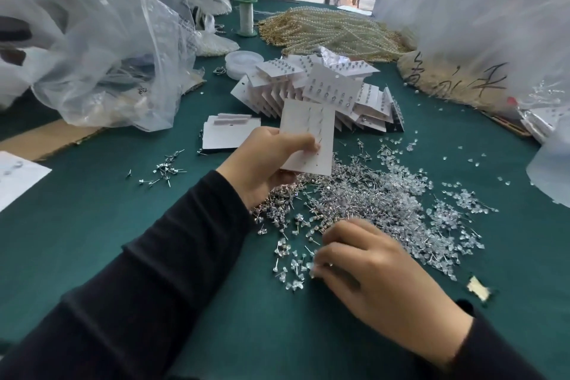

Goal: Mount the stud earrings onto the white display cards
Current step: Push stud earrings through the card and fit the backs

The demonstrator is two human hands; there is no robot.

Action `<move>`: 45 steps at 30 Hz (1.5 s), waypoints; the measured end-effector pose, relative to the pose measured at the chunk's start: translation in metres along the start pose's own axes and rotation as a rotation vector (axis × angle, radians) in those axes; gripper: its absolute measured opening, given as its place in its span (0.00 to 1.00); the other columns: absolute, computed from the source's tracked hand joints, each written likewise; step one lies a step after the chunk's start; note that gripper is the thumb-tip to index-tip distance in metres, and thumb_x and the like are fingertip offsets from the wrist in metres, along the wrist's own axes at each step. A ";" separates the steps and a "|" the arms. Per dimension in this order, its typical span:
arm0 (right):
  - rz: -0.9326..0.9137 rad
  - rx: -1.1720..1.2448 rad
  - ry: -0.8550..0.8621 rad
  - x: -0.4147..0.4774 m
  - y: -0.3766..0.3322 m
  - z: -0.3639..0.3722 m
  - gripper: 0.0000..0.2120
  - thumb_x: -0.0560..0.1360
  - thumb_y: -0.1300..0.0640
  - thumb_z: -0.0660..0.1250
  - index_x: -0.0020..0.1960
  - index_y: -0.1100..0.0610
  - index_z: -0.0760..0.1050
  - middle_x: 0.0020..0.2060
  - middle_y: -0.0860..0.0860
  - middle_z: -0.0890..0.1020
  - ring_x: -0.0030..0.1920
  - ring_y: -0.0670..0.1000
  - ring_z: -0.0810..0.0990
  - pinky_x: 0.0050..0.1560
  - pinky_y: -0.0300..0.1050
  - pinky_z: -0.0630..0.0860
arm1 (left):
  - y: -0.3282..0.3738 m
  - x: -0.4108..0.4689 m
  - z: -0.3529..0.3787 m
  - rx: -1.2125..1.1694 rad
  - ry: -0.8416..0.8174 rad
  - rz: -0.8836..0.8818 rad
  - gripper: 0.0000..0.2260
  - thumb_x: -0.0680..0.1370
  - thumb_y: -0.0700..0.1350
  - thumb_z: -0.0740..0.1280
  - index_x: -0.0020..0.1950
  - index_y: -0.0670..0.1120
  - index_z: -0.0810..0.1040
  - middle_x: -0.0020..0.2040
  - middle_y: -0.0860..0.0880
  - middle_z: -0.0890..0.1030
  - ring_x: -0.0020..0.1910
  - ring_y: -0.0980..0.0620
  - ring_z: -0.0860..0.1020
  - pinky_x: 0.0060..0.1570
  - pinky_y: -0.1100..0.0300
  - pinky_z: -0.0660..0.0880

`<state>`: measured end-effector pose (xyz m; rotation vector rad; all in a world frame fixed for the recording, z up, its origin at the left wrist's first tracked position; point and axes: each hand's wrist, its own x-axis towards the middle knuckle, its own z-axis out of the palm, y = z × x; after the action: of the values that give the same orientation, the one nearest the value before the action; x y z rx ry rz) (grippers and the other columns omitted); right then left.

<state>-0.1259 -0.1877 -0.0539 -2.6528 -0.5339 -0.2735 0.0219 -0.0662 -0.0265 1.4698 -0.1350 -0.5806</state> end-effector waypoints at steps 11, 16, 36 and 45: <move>0.130 0.226 0.020 -0.001 0.006 0.000 0.06 0.69 0.58 0.73 0.38 0.55 0.76 0.35 0.43 0.77 0.36 0.41 0.74 0.37 0.30 0.68 | 0.001 -0.001 -0.001 0.045 -0.003 0.008 0.04 0.69 0.37 0.69 0.42 0.43 0.77 0.33 0.49 0.80 0.31 0.53 0.76 0.22 0.67 0.66; 0.153 0.383 0.005 -0.001 0.008 0.000 0.06 0.68 0.65 0.73 0.41 0.55 0.81 0.37 0.43 0.80 0.39 0.42 0.78 0.39 0.31 0.71 | -0.001 0.000 0.001 0.093 0.003 -0.007 0.04 0.69 0.38 0.69 0.42 0.43 0.77 0.34 0.49 0.79 0.33 0.52 0.76 0.22 0.68 0.66; 0.299 0.365 0.642 0.044 0.022 -0.012 0.05 0.69 0.65 0.73 0.44 0.58 0.80 0.39 0.48 0.81 0.39 0.44 0.80 0.43 0.33 0.76 | -0.009 -0.002 0.009 0.243 -0.060 0.025 0.04 0.68 0.39 0.69 0.33 0.44 0.77 0.28 0.50 0.79 0.27 0.54 0.76 0.24 0.67 0.67; 0.291 0.406 0.572 0.043 0.027 -0.007 0.07 0.68 0.66 0.72 0.42 0.56 0.80 0.38 0.47 0.80 0.39 0.43 0.79 0.42 0.31 0.75 | -0.011 -0.005 0.013 0.333 -0.096 0.067 0.03 0.59 0.43 0.69 0.28 0.43 0.79 0.26 0.49 0.77 0.28 0.52 0.75 0.24 0.66 0.66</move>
<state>-0.0771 -0.1992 -0.0462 -2.0863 -0.0099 -0.7165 0.0091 -0.0760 -0.0343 1.7520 -0.3689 -0.5939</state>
